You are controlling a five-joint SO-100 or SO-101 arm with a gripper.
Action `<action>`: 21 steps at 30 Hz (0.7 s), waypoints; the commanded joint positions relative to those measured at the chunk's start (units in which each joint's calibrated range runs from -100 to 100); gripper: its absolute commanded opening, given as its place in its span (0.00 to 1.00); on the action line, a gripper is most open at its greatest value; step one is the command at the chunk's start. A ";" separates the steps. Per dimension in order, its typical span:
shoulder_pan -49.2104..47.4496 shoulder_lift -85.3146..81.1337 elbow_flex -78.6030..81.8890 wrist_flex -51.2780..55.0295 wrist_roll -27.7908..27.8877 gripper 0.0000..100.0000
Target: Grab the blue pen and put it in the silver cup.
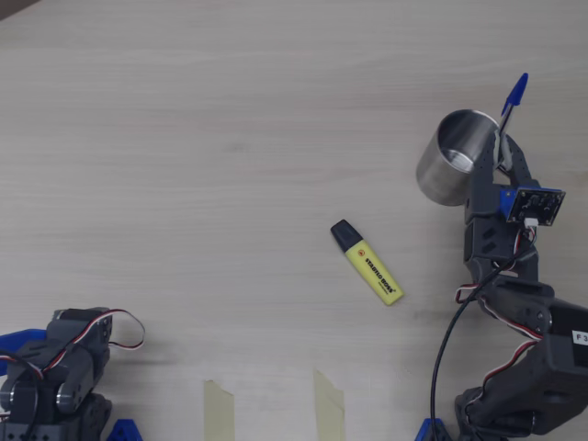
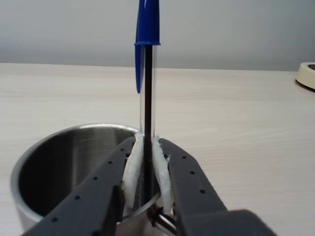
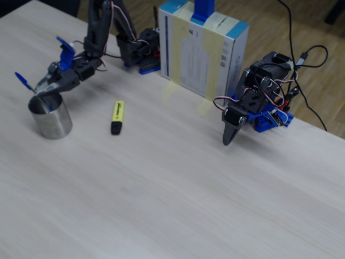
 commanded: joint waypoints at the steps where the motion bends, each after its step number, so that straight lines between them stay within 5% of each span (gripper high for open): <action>1: 0.92 -0.22 1.45 0.07 -0.18 0.02; 21: 0.29 -2.54 4.79 0.07 -0.91 0.03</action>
